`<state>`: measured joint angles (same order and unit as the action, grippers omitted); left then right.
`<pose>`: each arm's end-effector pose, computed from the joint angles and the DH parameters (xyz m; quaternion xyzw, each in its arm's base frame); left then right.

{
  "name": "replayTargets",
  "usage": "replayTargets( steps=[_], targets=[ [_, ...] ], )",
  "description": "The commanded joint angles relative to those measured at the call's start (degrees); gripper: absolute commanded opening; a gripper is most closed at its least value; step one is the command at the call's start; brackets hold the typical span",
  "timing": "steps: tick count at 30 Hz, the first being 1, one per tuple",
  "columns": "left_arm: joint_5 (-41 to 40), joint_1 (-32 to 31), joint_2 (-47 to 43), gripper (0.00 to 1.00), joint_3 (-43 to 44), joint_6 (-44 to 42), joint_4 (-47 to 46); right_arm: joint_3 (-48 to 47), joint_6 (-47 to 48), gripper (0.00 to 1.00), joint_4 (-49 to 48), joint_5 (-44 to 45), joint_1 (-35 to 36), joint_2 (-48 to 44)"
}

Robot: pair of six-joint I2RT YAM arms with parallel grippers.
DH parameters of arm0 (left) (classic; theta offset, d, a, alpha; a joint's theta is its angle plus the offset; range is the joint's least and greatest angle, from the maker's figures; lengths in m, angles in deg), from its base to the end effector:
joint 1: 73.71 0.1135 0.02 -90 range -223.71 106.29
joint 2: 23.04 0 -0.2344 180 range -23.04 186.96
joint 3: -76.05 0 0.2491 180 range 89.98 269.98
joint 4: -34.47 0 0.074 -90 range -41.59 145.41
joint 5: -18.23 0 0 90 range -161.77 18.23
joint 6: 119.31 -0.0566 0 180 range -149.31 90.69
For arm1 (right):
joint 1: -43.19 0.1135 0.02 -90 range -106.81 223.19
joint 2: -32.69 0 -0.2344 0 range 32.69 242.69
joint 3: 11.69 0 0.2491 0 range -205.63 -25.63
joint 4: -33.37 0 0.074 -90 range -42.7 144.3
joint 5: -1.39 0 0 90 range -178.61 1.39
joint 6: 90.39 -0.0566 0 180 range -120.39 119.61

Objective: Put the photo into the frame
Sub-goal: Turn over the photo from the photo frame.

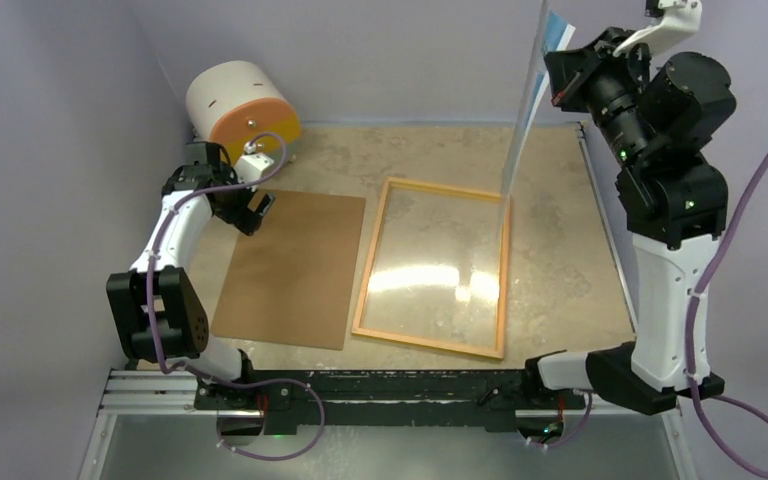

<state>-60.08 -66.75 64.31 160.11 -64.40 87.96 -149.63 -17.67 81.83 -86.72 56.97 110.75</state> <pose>0.3277 0.0285 0.2251 0.2599 0.9176 0.0109 0.3004 0.2185 0.0517 0.5841 0.0321 0.6325 0.1971 0.7484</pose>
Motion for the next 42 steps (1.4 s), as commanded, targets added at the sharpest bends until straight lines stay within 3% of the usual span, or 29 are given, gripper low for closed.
replayTargets(
  steps=[1, 6, 12, 17, 22, 25, 42],
  targets=[
    [1.6, -0.5, -1.2, 0.96, -0.1, 1.1, 0.3, -2.6, 4.5, 0.00, 12.5, 2.1, 4.1, 8.7],
    [0.3, -0.5, -1.3, 0.96, -0.7, 1.2, -0.1, 3.1, 2.6, 0.00, 15.5, 4.1, 11.7, 16.8],
    [-0.7, -0.5, -1.5, 0.96, -1.2, 1.3, -0.9, 21.0, -4.9, 0.00, 2.5, -1.5, 15.1, 18.3],
    [-1.3, -0.5, -1.7, 0.96, -1.3, 1.1, -1.0, 32.9, -19.5, 0.00, -10.2, -10.5, 15.1, 20.7],
    [-2.3, -0.5, -2.1, 0.96, -2.1, 0.5, -1.4, 32.9, -31.5, 0.00, -12.1, -17.9, 14.8, 27.8],
    [-2.8, -0.5, -2.4, 0.97, -2.9, 0.1, -1.8, 35.8, -39.0, 0.00, -18.7, -21.5, 14.7, 29.2],
    [-2.4, -0.7, -1.6, 0.97, -4.0, -0.4, -2.9, 46.9, -69.6, 0.00, -20.1, 13.8, 19.2, 17.4]
  ],
)
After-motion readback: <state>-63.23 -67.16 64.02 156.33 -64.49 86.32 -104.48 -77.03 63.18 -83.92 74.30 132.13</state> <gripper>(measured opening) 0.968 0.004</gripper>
